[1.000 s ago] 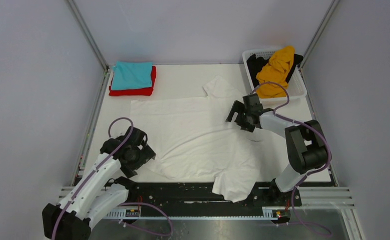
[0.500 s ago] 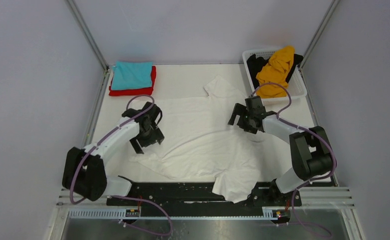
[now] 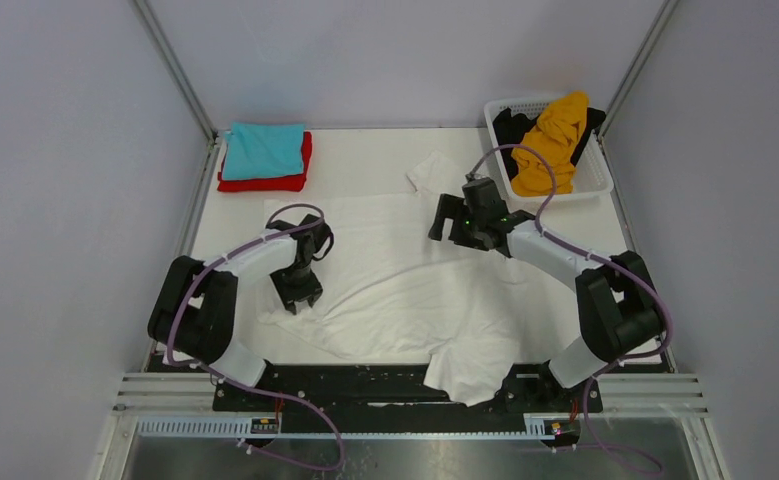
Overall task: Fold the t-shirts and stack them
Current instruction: Flatten out the tshirt
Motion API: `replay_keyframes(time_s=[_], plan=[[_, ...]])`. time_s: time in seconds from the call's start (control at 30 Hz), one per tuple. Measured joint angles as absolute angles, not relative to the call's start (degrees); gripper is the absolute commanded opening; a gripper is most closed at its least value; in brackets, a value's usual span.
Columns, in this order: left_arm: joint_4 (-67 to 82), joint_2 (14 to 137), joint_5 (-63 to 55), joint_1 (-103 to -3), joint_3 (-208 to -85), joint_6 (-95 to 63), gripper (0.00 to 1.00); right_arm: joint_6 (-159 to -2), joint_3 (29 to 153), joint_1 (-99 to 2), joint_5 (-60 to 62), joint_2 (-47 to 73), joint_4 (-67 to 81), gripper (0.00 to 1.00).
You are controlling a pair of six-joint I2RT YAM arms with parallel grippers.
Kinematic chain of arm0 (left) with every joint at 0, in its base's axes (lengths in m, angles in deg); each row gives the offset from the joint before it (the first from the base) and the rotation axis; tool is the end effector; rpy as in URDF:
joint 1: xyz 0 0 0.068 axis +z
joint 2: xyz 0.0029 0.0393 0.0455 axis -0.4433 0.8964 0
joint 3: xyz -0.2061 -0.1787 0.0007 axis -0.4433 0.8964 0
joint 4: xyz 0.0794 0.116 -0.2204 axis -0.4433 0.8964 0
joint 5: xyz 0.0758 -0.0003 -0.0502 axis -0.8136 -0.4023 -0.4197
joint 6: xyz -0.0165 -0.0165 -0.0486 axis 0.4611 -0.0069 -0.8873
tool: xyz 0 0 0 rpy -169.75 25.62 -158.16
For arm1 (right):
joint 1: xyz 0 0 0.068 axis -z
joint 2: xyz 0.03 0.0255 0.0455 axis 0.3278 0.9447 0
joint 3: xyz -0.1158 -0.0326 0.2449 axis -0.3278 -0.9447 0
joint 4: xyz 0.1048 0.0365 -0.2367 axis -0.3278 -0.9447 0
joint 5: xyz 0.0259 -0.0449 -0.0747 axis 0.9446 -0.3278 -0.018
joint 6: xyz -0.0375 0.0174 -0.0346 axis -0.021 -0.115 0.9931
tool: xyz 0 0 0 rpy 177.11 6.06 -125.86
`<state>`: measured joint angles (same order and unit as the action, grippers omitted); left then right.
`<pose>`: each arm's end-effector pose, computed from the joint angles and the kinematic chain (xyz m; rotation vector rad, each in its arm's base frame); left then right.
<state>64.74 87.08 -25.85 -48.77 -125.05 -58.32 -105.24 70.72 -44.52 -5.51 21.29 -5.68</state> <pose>0.2212 -0.0822 0.1703 -0.8154 2.8910 0.3147 0.2957 0.1412 0.2092 0.1268 2.4499 0.4800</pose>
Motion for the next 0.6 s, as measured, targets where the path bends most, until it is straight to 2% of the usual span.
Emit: replay_keyframes(time_s=[0.17,0.23,0.4,0.6], plan=[[63.43,90.78,-26.49,-48.77,-125.15,-59.21,0.21,-104.91,74.46,-48.07,-5.44,24.83,-5.31,0.99],[63.15,90.75,-26.53,-48.79,-124.98,-59.69,0.18,-104.8,75.11,-48.57,-5.18,26.32,-5.49,0.99],[62.58,89.68,-26.66,-48.77,-123.87,-60.61,0.13,-104.1,79.79,-51.1,-3.32,32.0,-6.05,0.99],[64.41,86.62,-28.02,-48.77,-121.42,-62.05,0.15,-103.38,92.51,-59.43,1.6,40.75,-5.86,0.99]])
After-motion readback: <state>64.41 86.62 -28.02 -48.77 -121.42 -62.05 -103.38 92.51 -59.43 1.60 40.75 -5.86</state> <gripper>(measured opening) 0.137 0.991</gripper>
